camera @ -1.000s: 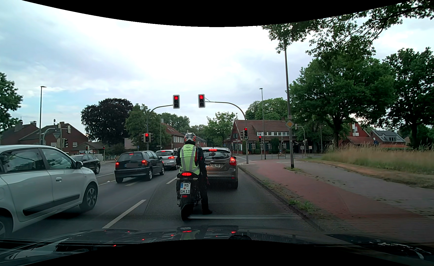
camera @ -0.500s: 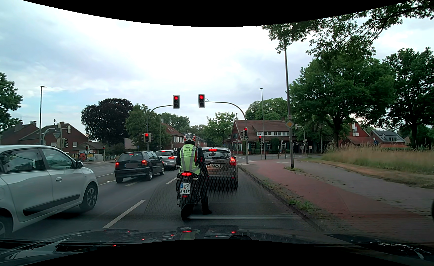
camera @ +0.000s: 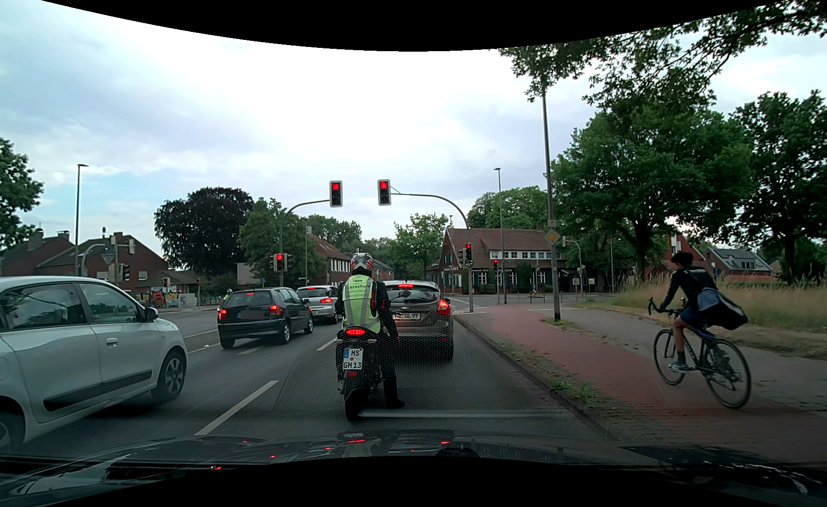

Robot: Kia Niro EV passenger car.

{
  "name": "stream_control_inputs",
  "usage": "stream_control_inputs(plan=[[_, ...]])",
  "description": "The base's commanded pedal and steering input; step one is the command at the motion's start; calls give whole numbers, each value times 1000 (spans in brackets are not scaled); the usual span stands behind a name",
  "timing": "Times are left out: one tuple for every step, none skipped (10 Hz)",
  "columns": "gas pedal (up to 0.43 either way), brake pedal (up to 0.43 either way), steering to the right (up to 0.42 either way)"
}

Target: Follow the waypoints while adhering to traffic rules and regulations

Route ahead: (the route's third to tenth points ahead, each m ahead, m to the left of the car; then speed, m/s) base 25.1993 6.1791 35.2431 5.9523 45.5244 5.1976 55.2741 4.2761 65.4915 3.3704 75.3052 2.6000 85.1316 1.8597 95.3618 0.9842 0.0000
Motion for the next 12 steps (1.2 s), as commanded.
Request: stream_control_inputs(plan=[[0,0,12],[0,0,12],[0,0,12],[0,0,12],[0,0,12],[0,0,12],[0,0,12],[0,0,12],[0,0,12],[0,0,12],[0,0,12],[0,0,12]])
